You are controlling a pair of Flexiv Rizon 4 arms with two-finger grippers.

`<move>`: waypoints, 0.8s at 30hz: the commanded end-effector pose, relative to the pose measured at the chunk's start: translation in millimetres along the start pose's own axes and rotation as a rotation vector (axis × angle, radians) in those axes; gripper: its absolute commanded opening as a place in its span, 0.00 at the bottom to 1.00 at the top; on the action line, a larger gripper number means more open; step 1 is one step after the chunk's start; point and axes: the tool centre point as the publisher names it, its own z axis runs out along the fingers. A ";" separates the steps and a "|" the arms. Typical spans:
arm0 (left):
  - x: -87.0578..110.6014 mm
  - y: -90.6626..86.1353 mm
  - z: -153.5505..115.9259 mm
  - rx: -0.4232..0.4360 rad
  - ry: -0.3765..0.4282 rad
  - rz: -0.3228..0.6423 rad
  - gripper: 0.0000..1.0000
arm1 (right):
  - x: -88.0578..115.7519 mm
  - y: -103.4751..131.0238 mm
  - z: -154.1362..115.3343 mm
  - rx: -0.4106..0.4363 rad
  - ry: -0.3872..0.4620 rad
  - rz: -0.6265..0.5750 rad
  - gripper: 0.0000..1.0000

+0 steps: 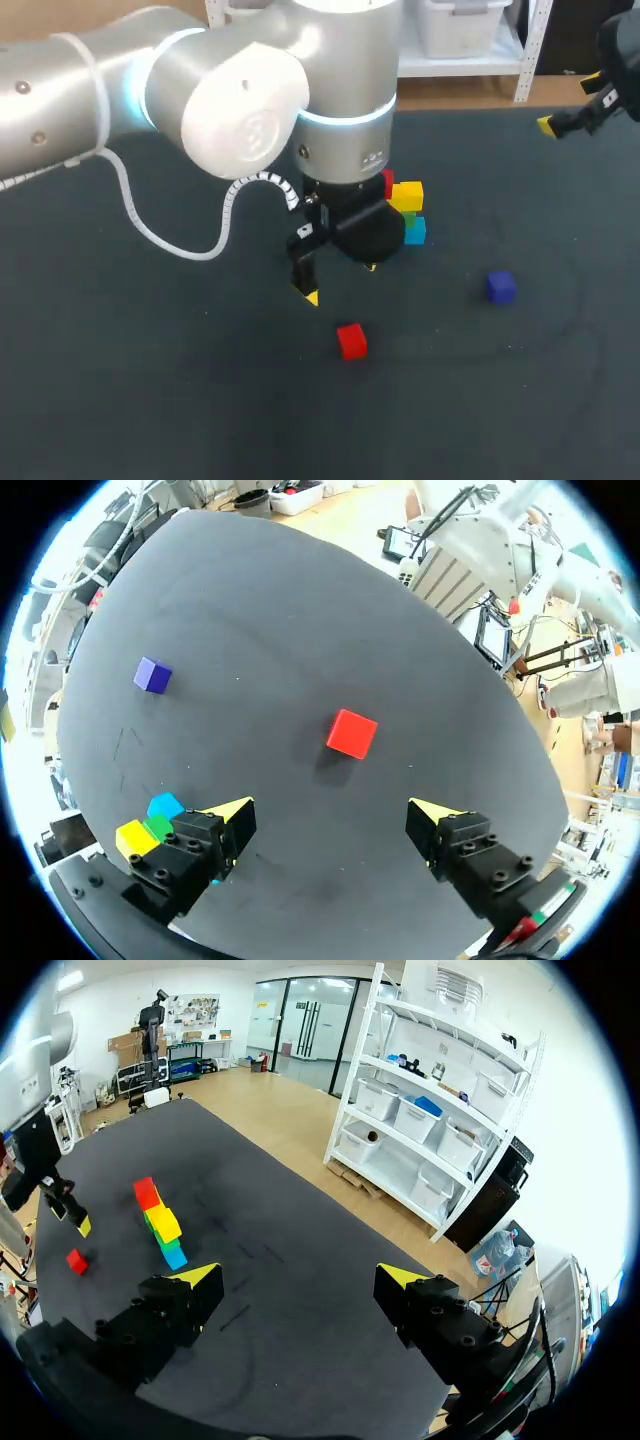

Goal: Place the blue cubes, place green cubes on the blue cubes, place the yellow cubes on the green cubes, then place the red cubes on the yellow cubes, and place purple cube on the red cubes.

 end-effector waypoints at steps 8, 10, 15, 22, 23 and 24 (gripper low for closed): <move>-8.4 7.6 29.9 -0.018 0.055 0.088 0.98 | 0.1 3.8 -1.7 0.053 0.003 0.002 1.00; -11.3 6.3 31.0 -0.024 0.064 0.112 0.98 | 0.1 3.8 -1.7 0.053 0.003 0.002 1.00; -15.3 -1.6 34.8 -0.018 0.044 0.145 0.87 | 0.1 3.8 -1.7 0.053 0.003 0.002 1.00; -18.0 -12.0 46.8 -0.015 0.047 0.137 0.91 | 0.1 3.8 -1.7 0.053 0.003 0.002 1.00; -18.3 -12.9 48.1 -0.015 0.048 0.137 0.91 | 0.1 3.8 -1.7 0.053 0.003 0.002 1.00; -18.8 -14.0 49.1 -0.014 0.046 0.138 0.90 | 0.1 3.8 -1.7 0.053 0.003 0.002 1.00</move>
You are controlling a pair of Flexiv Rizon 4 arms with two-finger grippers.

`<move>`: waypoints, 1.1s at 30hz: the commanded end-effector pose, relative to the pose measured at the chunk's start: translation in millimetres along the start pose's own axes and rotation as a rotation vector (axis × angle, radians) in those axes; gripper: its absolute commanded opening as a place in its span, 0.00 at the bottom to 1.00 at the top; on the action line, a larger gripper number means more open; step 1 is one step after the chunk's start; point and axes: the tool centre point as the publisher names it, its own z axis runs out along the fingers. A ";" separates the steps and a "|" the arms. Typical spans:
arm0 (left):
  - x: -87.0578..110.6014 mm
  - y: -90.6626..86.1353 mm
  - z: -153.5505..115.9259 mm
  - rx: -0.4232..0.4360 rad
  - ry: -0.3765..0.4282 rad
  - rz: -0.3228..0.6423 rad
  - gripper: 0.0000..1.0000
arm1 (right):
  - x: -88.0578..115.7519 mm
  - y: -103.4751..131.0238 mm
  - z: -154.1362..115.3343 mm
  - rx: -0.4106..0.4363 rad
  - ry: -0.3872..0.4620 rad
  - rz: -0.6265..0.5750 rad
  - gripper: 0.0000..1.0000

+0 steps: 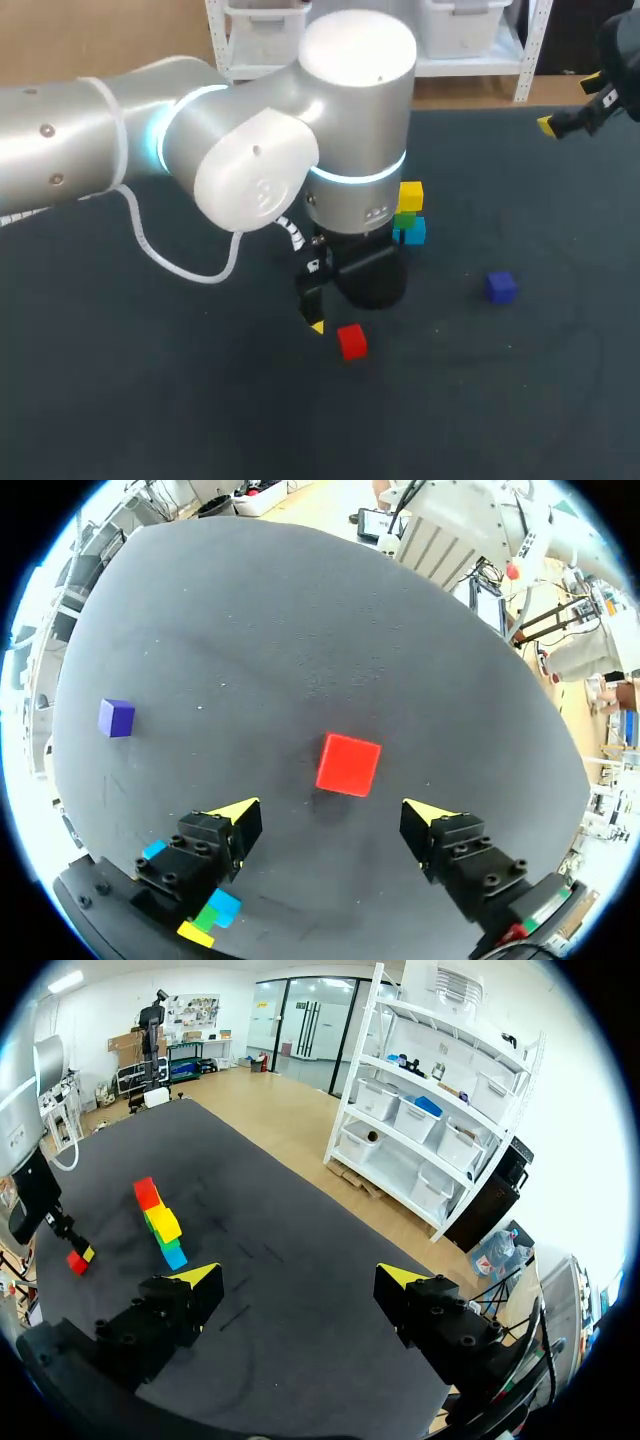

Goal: Place the blue cubes, place green cubes on the blue cubes, place the yellow cubes on the green cubes, then place the red cubes on the yellow cubes, and place purple cube on the red cubes.

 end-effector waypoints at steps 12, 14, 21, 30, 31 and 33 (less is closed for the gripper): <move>1.2 -7.4 16.3 -0.026 0.015 0.042 0.57 | 0.1 3.8 -1.7 0.053 0.003 0.002 1.00; 1.0 -7.1 17.0 -0.031 0.008 0.053 0.53 | 0.1 3.8 -1.7 0.053 0.003 0.002 1.00; -2.8 -5.7 19.7 -0.044 -0.009 0.078 0.58 | 0.1 3.8 -1.7 0.053 0.003 0.002 1.00; -3.8 -4.2 20.6 -0.039 -0.016 0.088 0.00 | 0.1 3.8 -1.7 0.053 0.003 0.002 1.00; -3.8 -4.2 20.5 -0.038 -0.016 0.087 0.00 | 0.1 3.8 -1.7 0.053 0.003 0.002 1.00; -3.6 -4.0 20.2 -0.038 -0.017 0.084 0.00 | 0.1 3.8 -1.7 0.053 0.003 0.002 1.00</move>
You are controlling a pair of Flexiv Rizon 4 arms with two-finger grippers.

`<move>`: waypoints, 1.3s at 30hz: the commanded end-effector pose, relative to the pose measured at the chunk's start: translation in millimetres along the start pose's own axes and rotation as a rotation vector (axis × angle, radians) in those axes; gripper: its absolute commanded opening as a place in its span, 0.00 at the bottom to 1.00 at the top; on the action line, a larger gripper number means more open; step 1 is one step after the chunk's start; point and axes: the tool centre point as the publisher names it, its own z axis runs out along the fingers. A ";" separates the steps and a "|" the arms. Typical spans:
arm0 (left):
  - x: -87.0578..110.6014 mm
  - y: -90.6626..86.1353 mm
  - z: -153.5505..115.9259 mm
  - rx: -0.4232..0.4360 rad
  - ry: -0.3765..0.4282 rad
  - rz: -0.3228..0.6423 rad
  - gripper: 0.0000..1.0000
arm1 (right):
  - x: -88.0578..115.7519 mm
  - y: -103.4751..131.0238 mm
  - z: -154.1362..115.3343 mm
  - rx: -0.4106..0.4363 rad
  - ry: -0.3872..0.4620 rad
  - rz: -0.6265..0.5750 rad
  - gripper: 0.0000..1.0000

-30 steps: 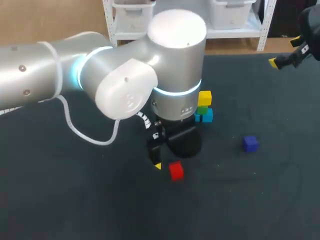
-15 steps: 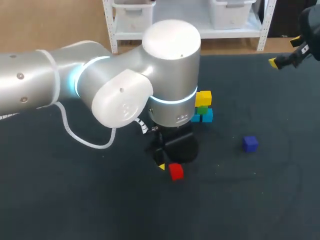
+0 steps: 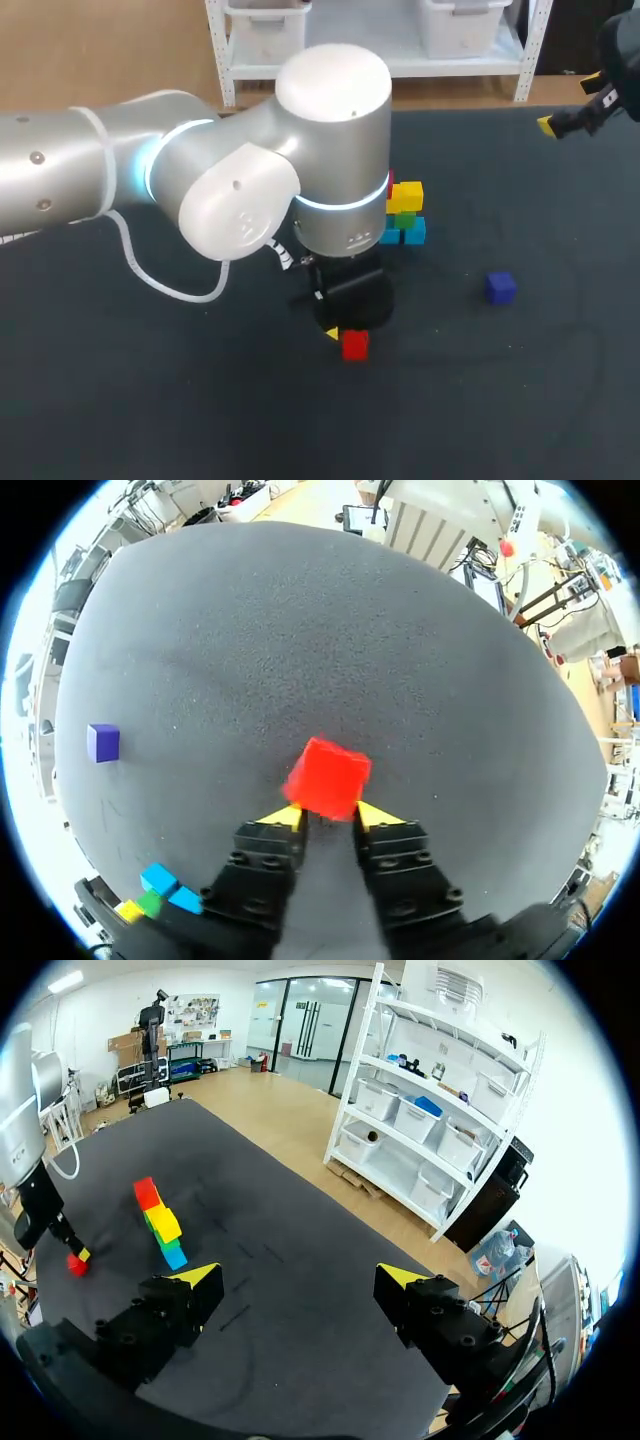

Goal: Place the blue cubes, place green cubes on the blue cubes, place the yellow cubes on the green cubes, then place the red cubes on the yellow cubes, and place purple cube on the red cubes.

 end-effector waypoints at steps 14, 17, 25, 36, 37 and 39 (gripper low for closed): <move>8.8 -4.2 -4.9 0.018 -0.008 -0.043 0.78 | 0.1 3.8 -1.7 0.053 0.003 0.002 1.00; 7.4 -10.1 -6.8 0.034 -0.015 -0.046 1.00 | 0.1 3.8 -1.7 0.053 0.003 0.002 1.00; -0.2 -16.0 -16.6 0.024 -0.015 -0.054 1.00 | 0.1 3.8 -1.7 0.053 0.003 0.002 1.00; -1.2 -5.9 -18.1 0.017 -0.016 -0.021 1.00 | 0.1 3.8 -1.7 0.053 0.003 0.002 1.00; -1.2 -4.6 -17.9 0.016 -0.016 -0.017 1.00 | 0.1 3.8 -1.7 0.053 0.003 0.002 1.00; -0.9 -2.5 -16.8 0.012 -0.014 -0.006 1.00 | 0.1 3.8 -1.7 0.053 0.003 0.002 1.00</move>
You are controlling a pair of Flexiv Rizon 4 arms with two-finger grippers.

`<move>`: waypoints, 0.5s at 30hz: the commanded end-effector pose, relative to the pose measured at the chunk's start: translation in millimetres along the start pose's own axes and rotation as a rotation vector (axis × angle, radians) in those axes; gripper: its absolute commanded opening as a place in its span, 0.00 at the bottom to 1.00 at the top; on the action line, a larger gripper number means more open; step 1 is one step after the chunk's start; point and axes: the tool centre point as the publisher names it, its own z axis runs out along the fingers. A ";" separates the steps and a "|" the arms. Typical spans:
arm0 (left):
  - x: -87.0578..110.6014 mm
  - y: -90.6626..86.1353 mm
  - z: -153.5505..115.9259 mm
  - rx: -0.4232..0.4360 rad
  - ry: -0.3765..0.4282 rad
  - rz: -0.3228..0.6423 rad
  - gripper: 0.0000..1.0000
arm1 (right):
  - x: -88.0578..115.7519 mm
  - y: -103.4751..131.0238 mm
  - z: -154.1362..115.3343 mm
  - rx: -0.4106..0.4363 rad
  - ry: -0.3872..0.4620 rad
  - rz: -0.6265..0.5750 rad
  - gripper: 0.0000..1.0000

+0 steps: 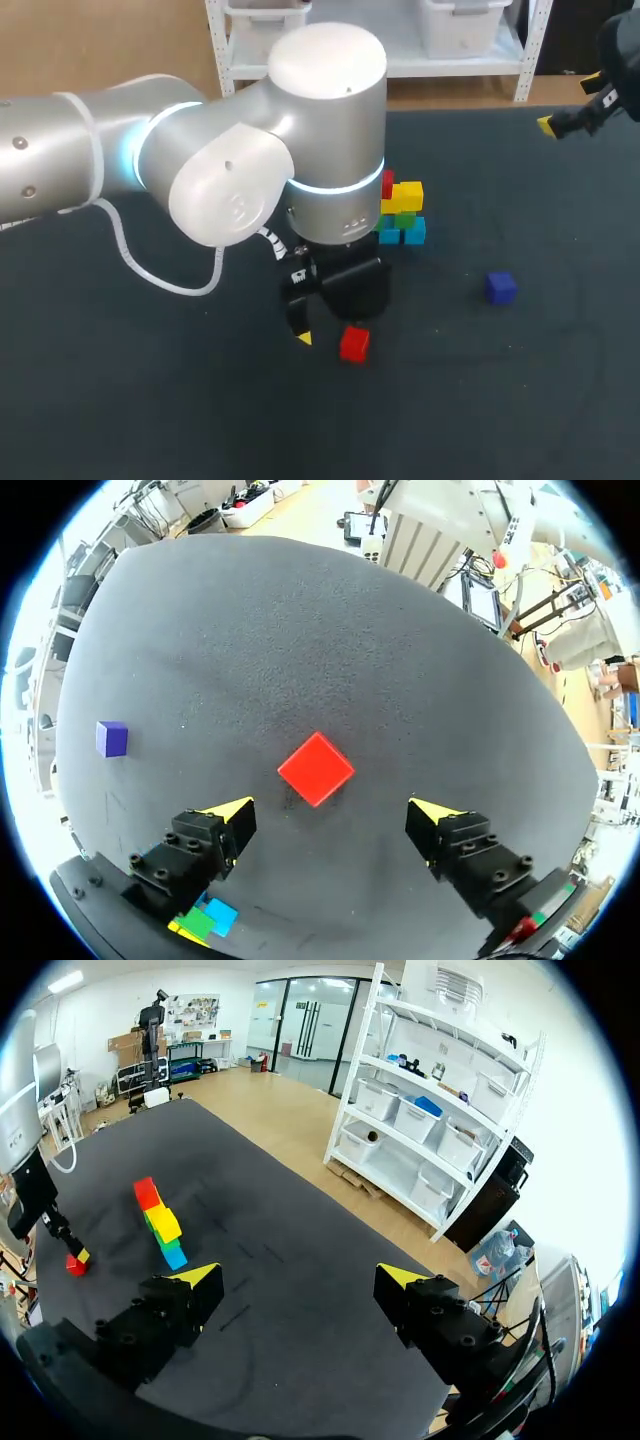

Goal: Place the blue cubes, place green cubes on the blue cubes, place the yellow cubes on the green cubes, then place the red cubes on the yellow cubes, and place purple cube on the red cubes.

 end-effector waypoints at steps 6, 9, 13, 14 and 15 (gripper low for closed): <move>-0.2 11.1 1.8 -0.002 0.003 0.045 1.00 | 0.1 3.8 -1.7 0.053 0.003 0.002 1.00; -1.9 11.6 1.4 0.006 0.002 0.054 0.97 | 0.1 3.8 -1.7 0.053 0.003 0.002 1.00; -1.6 10.5 2.8 0.009 0.000 0.054 0.81 | 0.1 3.8 -1.7 0.053 0.003 0.002 1.00; -1.8 10.3 3.1 0.010 -0.001 0.054 0.62 | 0.1 3.8 -1.7 0.053 0.003 0.002 1.00; -1.9 10.3 3.2 0.010 -0.003 0.055 0.54 | 0.1 3.8 -1.7 0.053 0.003 0.002 1.00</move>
